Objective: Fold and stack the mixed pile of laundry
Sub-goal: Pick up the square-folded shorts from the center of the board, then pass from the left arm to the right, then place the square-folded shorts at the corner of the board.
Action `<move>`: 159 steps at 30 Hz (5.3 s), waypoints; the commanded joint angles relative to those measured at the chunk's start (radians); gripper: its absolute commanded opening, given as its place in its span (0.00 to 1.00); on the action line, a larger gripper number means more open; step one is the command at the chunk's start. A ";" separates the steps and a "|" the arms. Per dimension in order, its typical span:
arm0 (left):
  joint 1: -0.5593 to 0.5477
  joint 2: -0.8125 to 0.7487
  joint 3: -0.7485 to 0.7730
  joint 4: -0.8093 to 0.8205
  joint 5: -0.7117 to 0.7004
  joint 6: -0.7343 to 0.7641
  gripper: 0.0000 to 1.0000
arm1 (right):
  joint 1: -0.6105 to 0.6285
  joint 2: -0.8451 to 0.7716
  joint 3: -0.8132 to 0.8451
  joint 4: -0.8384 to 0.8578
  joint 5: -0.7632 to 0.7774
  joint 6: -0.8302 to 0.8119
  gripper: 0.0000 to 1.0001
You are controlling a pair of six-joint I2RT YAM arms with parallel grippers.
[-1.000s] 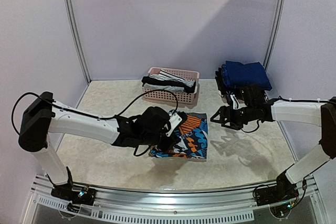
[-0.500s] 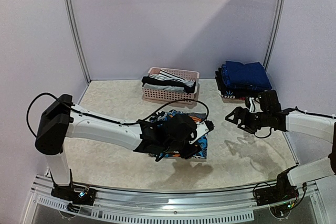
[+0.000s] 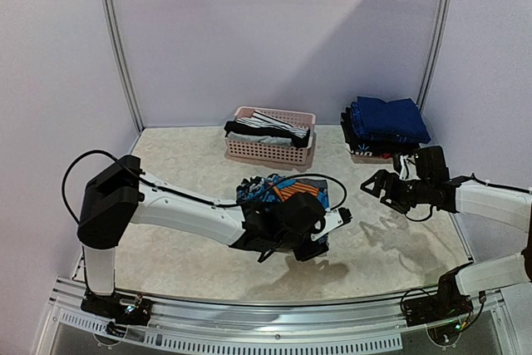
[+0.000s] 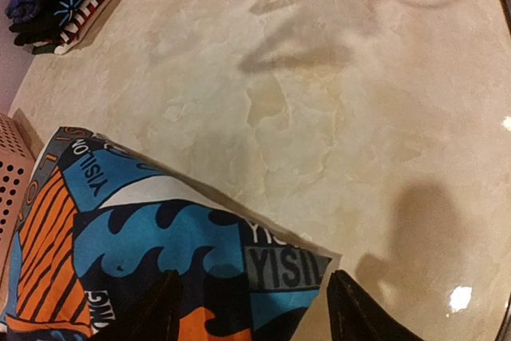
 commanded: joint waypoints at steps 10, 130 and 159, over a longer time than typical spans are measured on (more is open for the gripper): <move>-0.068 0.132 0.098 -0.071 -0.166 0.069 0.56 | -0.009 0.003 -0.020 0.037 -0.015 0.003 0.96; -0.016 -0.002 -0.298 0.594 0.122 -0.109 0.44 | 0.253 0.721 0.299 0.303 -0.391 0.135 0.04; 0.001 -0.193 -0.598 0.743 0.006 -0.133 0.99 | 0.121 0.548 0.835 -0.727 0.199 -0.386 0.00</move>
